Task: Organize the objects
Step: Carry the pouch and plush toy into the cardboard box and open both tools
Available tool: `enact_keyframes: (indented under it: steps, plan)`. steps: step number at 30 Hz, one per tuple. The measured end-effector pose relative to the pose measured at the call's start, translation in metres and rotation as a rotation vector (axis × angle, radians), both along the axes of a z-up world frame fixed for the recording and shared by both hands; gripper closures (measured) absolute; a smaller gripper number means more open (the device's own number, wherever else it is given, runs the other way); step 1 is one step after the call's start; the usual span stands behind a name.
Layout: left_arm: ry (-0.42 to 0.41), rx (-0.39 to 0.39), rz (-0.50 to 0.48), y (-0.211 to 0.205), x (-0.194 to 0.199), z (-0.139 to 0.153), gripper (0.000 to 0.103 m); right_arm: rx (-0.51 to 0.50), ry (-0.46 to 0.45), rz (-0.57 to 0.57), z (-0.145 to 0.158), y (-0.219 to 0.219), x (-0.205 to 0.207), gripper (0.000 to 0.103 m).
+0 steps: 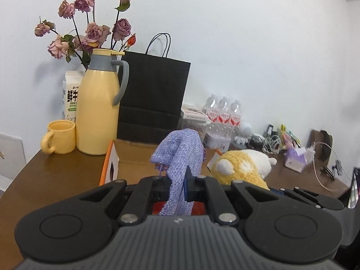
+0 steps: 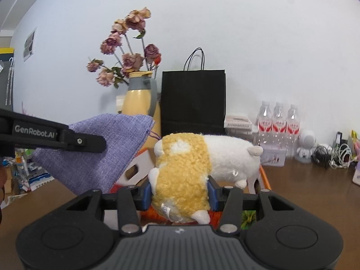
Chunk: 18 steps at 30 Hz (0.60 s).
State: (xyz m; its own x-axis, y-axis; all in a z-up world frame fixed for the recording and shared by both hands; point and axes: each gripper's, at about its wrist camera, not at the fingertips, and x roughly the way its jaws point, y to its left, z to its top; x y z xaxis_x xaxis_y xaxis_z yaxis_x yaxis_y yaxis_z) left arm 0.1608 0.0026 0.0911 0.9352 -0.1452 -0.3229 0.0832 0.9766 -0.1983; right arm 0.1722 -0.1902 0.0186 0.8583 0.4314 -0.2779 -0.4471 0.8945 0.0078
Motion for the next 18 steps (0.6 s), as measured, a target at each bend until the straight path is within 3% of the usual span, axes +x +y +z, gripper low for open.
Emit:
enact_keyframes:
  steps: [6,13,18]
  plan:
    - [0.025,-0.015,0.02,0.001,0.06,-0.006,0.095,-0.001,0.029,-0.015,-0.001,0.008,0.065,0.057]
    - [0.088,-0.037,0.068,0.009,0.128,-0.029,0.095,-0.011,0.095,-0.037,-0.022,0.018,0.14,0.057]
    - [0.16,-0.025,0.092,0.017,0.163,-0.055,0.095,-0.023,0.141,-0.053,-0.041,0.018,0.167,0.057]
